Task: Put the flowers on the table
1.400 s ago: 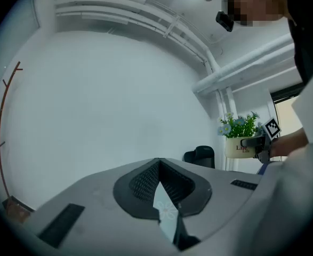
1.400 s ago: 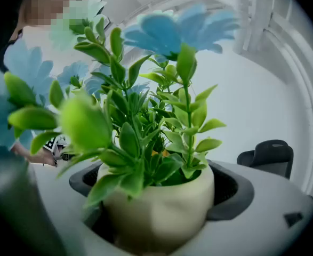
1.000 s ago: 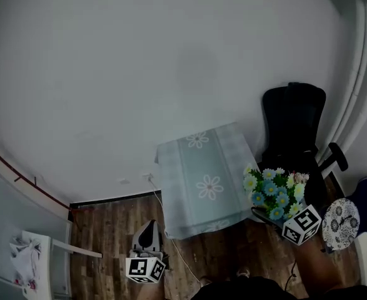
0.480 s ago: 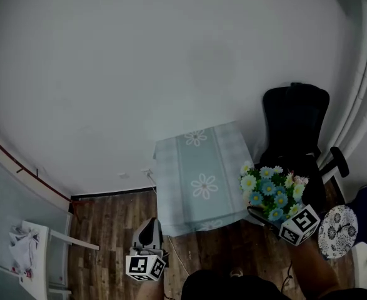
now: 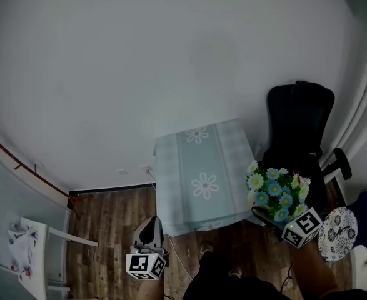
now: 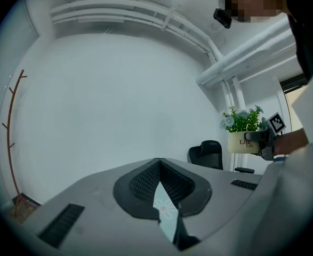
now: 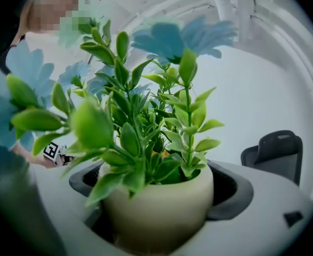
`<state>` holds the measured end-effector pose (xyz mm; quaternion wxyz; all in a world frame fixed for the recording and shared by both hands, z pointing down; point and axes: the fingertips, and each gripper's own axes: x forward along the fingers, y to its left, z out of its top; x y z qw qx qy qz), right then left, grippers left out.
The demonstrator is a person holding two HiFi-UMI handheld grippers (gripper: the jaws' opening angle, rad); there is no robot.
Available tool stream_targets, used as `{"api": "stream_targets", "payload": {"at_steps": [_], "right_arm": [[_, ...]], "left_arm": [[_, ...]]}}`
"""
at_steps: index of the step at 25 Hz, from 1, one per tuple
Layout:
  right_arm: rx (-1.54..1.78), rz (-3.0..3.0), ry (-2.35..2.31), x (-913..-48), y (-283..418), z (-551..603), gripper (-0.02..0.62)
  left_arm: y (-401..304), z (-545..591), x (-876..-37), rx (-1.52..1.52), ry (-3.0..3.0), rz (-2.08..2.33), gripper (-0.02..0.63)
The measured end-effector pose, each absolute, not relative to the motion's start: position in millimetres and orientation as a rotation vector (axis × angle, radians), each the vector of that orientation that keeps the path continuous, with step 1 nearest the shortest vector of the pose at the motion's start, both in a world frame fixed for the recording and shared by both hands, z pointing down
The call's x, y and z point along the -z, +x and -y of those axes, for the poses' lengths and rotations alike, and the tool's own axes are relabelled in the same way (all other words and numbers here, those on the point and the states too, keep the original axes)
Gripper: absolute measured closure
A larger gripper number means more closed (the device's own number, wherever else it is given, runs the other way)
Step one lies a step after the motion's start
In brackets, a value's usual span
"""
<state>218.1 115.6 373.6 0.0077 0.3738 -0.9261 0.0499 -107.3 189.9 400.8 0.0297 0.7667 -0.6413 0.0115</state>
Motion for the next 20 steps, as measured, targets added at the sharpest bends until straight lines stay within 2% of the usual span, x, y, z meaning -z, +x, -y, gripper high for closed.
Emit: {"api": "stream_targets", "payload": {"at_steps": [10, 20], "right_arm": [[-0.137, 2.863, 1.207, -378, 202, -75, 0.046], [-0.116, 2.87, 1.202, -369, 152, -12, 0.046]], "left_arm": [[-124, -142, -417, -0.066, 2.382, 1.917, 0.603], [-153, -65, -409, -0.078, 2.441, 1.886, 0.603]]}}
